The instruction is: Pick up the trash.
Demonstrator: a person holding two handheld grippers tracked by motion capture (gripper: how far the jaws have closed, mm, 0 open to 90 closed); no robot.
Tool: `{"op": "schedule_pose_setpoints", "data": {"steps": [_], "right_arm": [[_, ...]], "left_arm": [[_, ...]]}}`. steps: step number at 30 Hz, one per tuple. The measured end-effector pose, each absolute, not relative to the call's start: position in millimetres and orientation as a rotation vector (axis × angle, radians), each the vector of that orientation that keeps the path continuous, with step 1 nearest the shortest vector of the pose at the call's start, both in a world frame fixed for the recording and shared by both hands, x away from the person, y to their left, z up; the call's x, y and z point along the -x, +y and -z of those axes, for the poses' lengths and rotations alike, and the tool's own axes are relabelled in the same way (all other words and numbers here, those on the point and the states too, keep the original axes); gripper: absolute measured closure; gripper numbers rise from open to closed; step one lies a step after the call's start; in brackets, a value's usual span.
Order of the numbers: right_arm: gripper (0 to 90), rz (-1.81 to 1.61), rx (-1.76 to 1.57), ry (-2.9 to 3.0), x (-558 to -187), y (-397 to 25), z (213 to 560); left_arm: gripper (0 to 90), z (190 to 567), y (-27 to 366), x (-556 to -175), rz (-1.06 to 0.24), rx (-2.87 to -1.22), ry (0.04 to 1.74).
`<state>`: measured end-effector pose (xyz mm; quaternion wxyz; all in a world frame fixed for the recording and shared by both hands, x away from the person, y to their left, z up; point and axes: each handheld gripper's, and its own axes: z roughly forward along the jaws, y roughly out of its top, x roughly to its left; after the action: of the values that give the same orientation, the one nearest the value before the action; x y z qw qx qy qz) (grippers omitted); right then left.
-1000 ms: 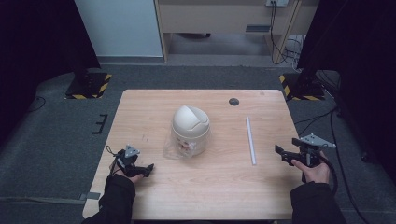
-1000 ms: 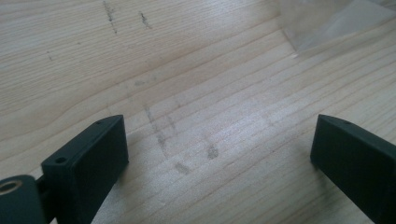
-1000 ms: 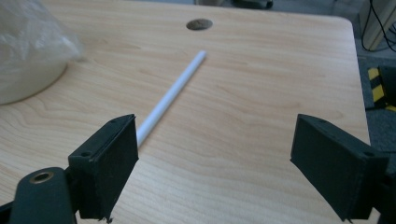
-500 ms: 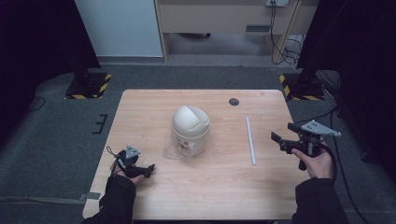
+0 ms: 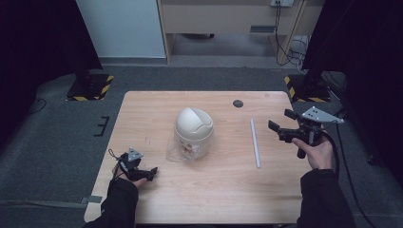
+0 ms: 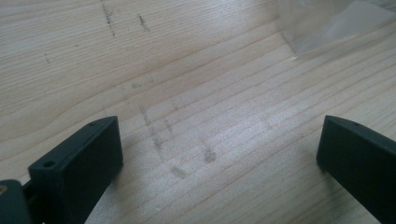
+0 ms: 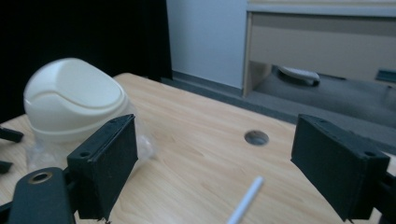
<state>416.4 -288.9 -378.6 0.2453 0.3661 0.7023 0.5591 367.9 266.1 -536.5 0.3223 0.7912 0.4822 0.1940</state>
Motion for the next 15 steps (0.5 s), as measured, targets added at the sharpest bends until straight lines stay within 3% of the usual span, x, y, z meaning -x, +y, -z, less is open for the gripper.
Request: {"op": "schedule_pose_setpoints", "data": {"steps": [15], "right_arm": [[14.8,-1.566,-0.866,2.000,-446.8,-245.6,351.1]], "left_arm": [[0.0,536.4,266.0,-367.9,-0.509,-2.078,1.267]]}}
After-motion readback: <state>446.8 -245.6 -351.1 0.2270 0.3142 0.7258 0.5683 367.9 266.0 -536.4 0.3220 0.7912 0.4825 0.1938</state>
